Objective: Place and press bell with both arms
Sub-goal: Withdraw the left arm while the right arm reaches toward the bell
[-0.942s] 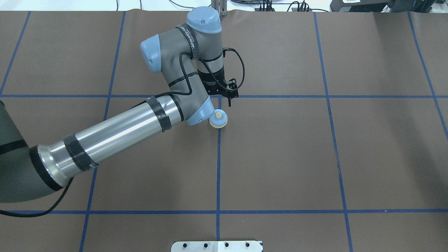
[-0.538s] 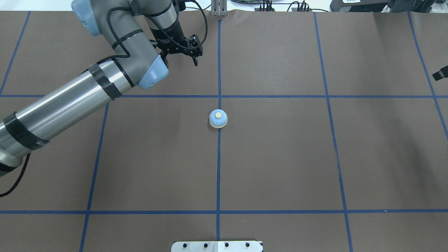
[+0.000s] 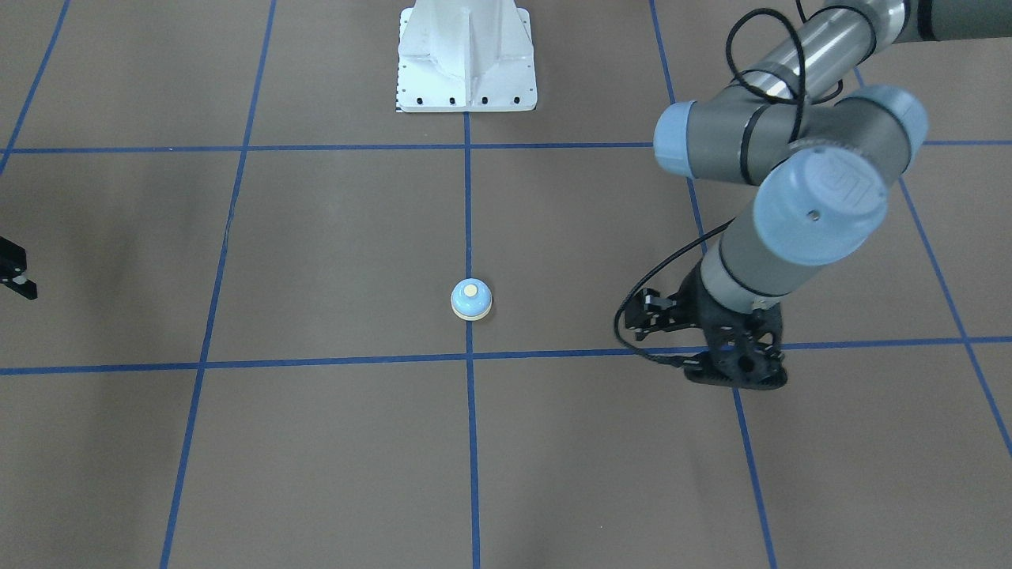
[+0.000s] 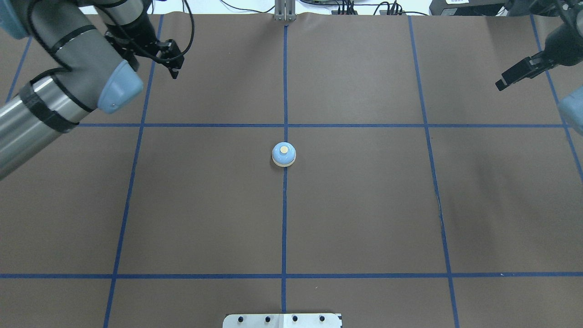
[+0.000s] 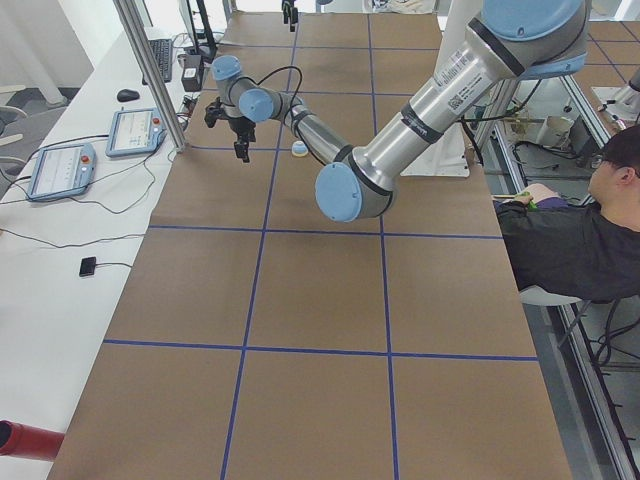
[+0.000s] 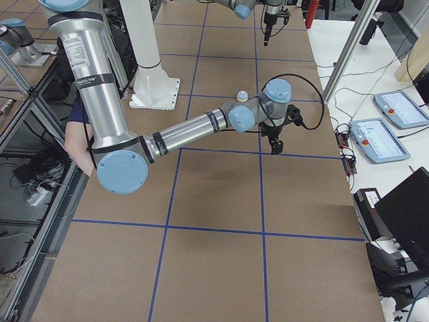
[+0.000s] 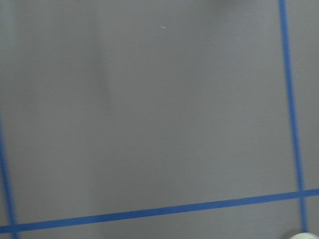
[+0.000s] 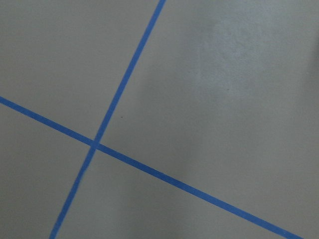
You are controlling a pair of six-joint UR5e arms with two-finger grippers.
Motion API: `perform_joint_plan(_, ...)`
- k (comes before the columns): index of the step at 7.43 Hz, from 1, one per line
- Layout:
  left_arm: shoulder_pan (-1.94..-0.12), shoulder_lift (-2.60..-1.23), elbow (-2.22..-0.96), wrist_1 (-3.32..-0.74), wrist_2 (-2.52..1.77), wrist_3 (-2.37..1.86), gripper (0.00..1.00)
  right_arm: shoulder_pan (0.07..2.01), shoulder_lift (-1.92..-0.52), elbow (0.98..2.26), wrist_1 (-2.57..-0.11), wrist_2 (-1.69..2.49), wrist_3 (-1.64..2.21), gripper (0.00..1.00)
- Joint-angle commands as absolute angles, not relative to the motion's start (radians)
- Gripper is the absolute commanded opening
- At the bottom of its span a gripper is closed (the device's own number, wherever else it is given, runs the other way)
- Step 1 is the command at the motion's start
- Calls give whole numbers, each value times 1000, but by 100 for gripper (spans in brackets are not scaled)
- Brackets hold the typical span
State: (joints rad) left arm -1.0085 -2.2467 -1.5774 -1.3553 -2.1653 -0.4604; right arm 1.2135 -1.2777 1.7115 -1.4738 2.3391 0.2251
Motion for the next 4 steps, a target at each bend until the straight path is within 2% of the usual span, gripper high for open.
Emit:
perform_joint_plan(1, -1089, -1992, -1792, -1288, -2141, -179, 100, 1135, -1191, 1715, -1474, 2339, 401, 100)
perform_joint_plan(2, -1171, -1888, -1837, -1295, -2148, -29, 100, 1099, -1151, 1718, -1474, 2341, 482, 100)
perform_joint_plan(4, -1334, -1734, -1844, -1327, -2154, 145, 100, 1001, -1059, 1717, -1482, 2332, 660, 100)
